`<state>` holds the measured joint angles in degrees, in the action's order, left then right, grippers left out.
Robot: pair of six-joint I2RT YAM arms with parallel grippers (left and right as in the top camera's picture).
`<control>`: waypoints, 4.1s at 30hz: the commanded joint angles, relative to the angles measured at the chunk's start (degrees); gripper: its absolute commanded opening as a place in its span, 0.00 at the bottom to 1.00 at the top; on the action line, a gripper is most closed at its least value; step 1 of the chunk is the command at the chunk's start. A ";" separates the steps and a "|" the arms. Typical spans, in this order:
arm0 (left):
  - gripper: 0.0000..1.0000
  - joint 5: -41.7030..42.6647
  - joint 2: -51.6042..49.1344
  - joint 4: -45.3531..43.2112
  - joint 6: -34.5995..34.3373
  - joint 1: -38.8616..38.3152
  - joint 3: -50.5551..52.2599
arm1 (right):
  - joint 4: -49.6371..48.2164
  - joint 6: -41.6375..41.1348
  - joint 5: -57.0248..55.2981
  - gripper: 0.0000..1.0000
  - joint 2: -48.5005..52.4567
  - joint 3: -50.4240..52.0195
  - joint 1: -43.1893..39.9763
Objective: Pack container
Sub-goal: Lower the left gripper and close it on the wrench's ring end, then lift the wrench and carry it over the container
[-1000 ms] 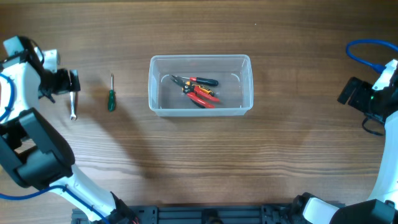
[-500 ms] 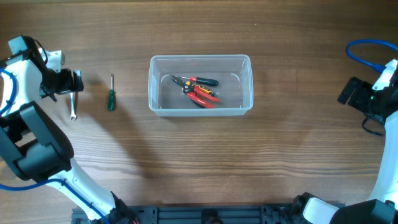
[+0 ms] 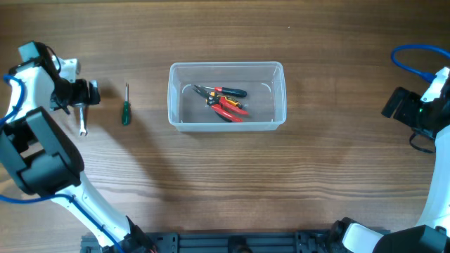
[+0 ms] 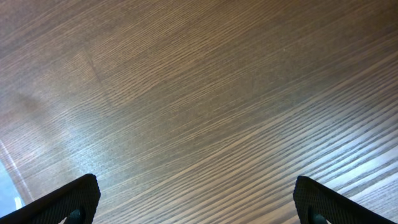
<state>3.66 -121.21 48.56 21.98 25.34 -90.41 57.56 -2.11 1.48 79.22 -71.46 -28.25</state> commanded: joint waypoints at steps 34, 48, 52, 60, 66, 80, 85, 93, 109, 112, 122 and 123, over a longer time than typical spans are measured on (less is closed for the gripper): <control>0.96 -2.23 -4.39 -1.27 2.10 1.03 -0.79 | -0.13 -0.90 0.52 1.00 0.04 0.20 -0.11; 0.52 -1.81 -4.39 -1.68 3.15 1.03 -0.79 | -0.13 -0.90 0.52 1.00 0.04 0.20 -0.11; 0.39 -1.79 -4.39 -1.95 3.13 1.03 -0.79 | -0.13 -0.90 0.52 1.00 0.07 0.20 -0.11; 0.24 -1.79 -4.39 -1.99 3.10 1.03 -0.79 | -0.13 -0.92 0.52 1.00 0.04 0.20 -0.11; 0.13 -1.79 -4.39 -2.12 3.10 1.03 -0.79 | -0.13 -0.92 0.52 1.00 0.04 0.20 -0.11; 0.04 -1.77 -4.09 -1.60 -1.55 0.92 -3.52 | -0.13 -0.90 0.52 1.00 0.04 0.20 -0.11; 0.04 -1.75 -1.09 1.95 -1.66 -0.92 -9.57 | -0.13 -0.92 0.52 1.00 0.07 0.20 -0.11; 0.04 12.68 9.94 3.76 -1.88 -10.19 -13.99 | -0.13 -0.90 0.52 1.00 0.04 0.20 -0.11; 0.04 14.75 17.77 8.87 4.87 -41.83 -13.79 | -0.13 -0.87 0.52 1.00 0.04 0.20 -0.11; 0.04 14.78 16.87 10.14 7.78 -43.95 -13.73 | -0.13 -0.90 0.52 1.00 0.07 0.20 -0.11; 0.04 14.80 7.82 10.84 8.07 -45.38 -13.73 | -0.13 -0.92 0.52 1.00 0.07 0.20 -0.11; 0.04 14.80 6.71 10.95 8.07 -45.51 -13.73 | -0.13 -0.90 0.52 1.00 0.04 0.20 -0.11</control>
<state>17.08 -110.48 59.18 28.47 -19.77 -103.48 57.56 -2.11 1.48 79.22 -71.46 -28.25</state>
